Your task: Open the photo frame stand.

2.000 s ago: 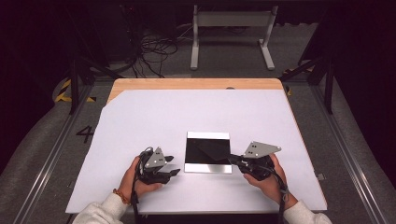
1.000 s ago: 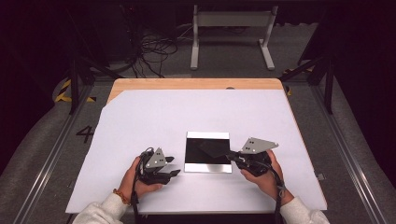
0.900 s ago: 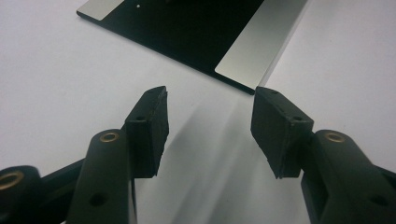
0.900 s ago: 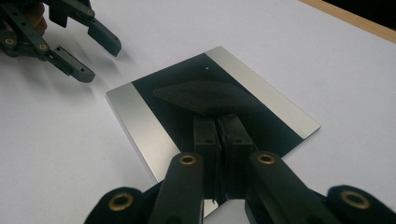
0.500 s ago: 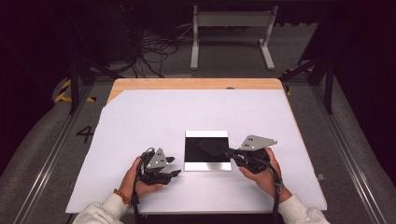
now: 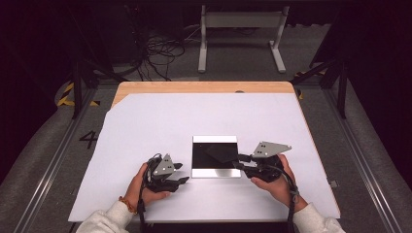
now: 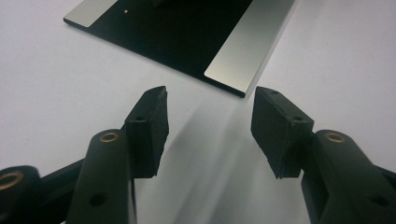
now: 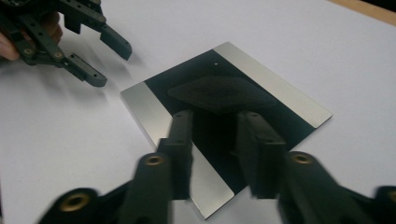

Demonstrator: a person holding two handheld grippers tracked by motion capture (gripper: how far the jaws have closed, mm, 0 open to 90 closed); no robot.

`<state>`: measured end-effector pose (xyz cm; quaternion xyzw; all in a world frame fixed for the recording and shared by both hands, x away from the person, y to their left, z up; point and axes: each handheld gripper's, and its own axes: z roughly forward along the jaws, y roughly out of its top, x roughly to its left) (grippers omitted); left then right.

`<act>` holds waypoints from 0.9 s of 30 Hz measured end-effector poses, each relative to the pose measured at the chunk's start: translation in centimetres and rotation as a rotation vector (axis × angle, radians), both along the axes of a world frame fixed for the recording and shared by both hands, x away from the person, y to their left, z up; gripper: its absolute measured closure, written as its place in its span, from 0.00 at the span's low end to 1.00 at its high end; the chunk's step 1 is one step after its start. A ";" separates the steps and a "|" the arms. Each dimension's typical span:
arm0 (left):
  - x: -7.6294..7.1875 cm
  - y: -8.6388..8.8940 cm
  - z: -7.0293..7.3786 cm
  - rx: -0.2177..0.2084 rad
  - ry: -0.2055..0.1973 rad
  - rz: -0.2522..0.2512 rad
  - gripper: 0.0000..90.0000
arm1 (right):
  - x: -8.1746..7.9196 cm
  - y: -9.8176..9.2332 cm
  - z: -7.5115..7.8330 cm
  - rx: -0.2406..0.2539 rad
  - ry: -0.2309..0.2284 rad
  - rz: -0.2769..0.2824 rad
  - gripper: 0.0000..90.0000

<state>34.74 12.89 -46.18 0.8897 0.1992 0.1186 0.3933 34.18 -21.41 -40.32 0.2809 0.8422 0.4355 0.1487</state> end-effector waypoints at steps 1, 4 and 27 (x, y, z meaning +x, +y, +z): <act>0.0 0.0 0.0 -0.001 -0.001 -0.001 0.52 | 0.0 -0.1 0.1 0.009 -0.001 -0.005 0.66; 0.0 0.0 0.0 0.000 -0.002 0.005 0.52 | 0.4 -0.6 0.4 0.055 0.028 -0.022 0.52; 0.2 -0.8 0.0 0.005 -0.005 -0.008 0.52 | 3.6 0.0 -0.6 0.222 0.222 -0.094 0.39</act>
